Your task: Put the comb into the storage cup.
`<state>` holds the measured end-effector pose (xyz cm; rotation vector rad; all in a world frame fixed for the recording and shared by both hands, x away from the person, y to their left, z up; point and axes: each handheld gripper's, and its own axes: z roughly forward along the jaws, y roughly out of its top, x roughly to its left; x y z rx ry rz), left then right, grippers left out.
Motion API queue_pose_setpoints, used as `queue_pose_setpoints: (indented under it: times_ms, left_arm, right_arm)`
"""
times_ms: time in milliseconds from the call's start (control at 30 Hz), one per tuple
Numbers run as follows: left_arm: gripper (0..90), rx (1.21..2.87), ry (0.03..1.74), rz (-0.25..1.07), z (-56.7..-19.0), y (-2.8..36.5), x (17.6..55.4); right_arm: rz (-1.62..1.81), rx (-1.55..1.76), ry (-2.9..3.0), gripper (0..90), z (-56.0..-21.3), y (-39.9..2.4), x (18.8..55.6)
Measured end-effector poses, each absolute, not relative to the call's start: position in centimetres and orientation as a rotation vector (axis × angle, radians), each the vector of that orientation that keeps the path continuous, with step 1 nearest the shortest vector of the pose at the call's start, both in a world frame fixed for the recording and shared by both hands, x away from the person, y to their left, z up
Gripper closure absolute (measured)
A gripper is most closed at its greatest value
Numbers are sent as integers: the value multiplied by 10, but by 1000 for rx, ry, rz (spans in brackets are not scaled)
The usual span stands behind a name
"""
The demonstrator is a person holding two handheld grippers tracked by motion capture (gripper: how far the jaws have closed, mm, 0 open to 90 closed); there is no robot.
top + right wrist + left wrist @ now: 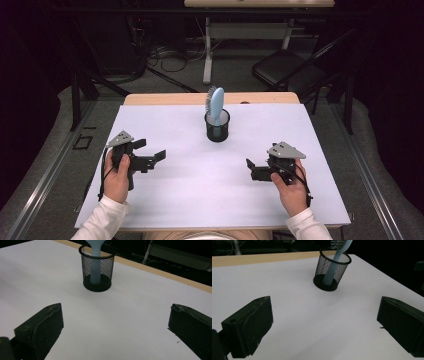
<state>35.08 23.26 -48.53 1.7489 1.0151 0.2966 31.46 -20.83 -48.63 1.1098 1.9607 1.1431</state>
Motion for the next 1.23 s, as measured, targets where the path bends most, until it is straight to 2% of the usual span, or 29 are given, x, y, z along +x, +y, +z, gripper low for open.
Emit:
queue_pose_setpoints:
  times_ms: [733,1233]
  left_arm:
    - [6,1732,1066,375,-517,252,353]
    - [6,1742,1096,373,-524,255,356]
  right_arm:
    - [1094,1172,1916,0,-516,-223,315]
    - [1087,1211,1911,0,-520,-228,318]
